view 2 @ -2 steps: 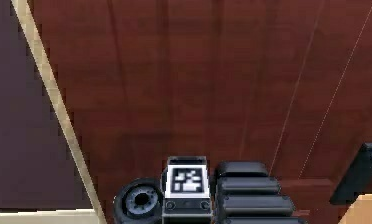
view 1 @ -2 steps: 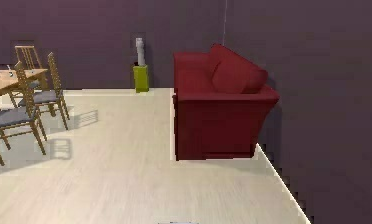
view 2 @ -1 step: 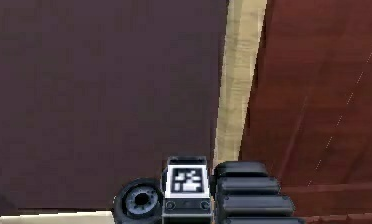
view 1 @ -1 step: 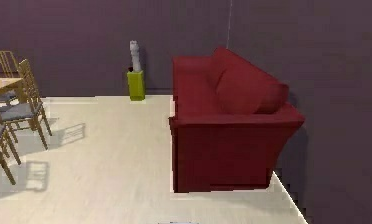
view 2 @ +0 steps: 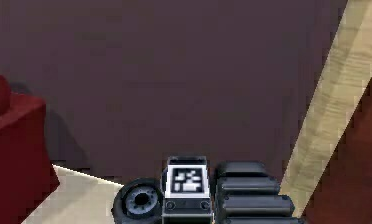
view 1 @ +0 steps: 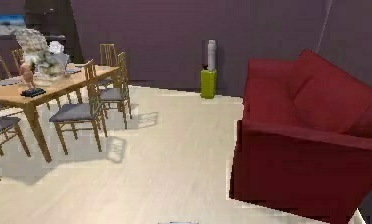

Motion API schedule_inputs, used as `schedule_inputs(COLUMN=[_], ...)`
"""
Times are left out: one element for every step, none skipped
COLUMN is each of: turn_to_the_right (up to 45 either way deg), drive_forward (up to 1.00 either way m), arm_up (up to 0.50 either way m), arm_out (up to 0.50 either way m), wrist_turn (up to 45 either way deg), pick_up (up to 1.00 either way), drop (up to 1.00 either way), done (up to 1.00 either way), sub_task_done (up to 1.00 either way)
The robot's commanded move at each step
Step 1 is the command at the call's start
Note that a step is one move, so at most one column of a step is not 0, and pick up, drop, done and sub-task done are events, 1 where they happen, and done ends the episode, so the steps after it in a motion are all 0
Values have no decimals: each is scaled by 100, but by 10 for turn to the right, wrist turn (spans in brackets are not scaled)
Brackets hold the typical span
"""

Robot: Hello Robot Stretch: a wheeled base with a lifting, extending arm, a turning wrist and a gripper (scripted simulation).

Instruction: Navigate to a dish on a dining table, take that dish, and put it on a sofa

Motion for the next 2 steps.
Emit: schedule_inputs(turn_to_the_right=[0,0], drive_forward=[100,25], arm_up=[0,0], arm_out=[0,0], wrist_turn=[0,0], pick_up=[0,0], drop=[0,0], done=[0,0], sub_task_done=[0,0])
